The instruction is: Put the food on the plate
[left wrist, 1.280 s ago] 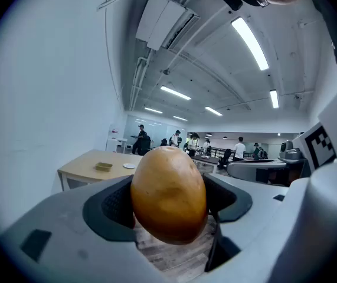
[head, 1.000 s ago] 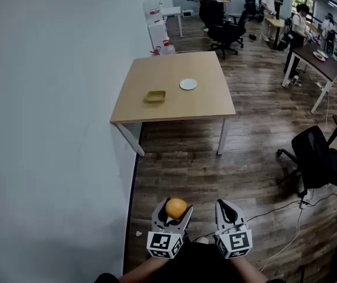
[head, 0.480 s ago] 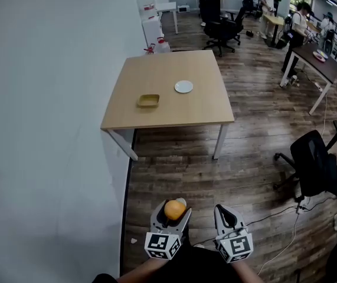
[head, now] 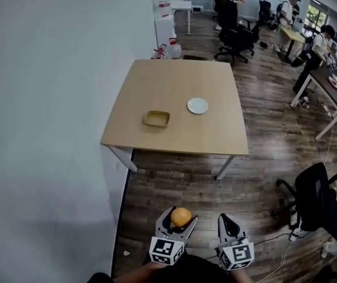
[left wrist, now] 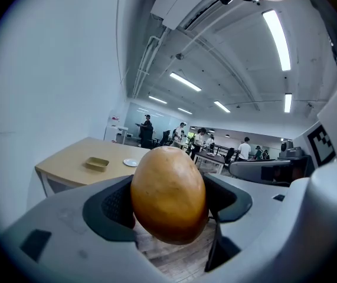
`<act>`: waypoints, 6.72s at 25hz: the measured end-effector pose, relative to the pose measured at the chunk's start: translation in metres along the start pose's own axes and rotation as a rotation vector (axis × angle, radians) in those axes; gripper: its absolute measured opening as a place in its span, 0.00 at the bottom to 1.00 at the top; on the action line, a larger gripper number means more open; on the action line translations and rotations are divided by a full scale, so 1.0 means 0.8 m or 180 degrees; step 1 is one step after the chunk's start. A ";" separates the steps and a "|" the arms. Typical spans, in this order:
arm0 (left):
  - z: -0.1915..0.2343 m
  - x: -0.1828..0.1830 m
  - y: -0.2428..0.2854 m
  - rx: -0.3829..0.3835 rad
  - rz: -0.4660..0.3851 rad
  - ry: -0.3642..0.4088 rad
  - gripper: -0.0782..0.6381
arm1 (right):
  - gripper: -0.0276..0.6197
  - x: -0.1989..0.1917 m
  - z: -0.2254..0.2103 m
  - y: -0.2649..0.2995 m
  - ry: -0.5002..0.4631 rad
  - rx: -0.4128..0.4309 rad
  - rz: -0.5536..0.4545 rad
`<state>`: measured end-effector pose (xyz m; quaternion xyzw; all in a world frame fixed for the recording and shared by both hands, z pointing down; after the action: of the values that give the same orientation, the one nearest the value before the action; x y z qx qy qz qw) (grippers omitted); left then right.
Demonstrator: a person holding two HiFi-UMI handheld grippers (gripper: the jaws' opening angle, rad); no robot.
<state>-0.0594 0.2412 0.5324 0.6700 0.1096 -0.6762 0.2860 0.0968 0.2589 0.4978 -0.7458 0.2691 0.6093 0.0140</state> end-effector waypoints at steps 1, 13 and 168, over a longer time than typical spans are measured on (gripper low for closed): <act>0.013 0.004 0.010 -0.0006 0.0011 -0.0004 0.57 | 0.14 0.007 -0.001 0.017 -0.0008 -0.0005 0.0020; 0.145 0.042 0.105 -0.0199 -0.0062 -0.0019 0.57 | 0.14 0.061 -0.013 0.163 0.0000 -0.0258 0.0049; 0.241 0.114 0.217 0.0564 -0.0300 -0.0056 0.13 | 0.14 0.143 -0.072 0.320 -0.0048 -0.0098 -0.0116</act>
<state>-0.1242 -0.0242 0.4995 0.6809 0.0783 -0.7018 0.1944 0.0543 -0.0237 0.4865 -0.7461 0.2459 0.6185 0.0156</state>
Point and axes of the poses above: the fingertips, and each gripper's own axes: y forward along the fingers, z to its left, x out of its top, the point moved 4 cm from there along -y, backward along the fingers, and after that the axes turned 11 degrees about y, right-handed, at the moved point
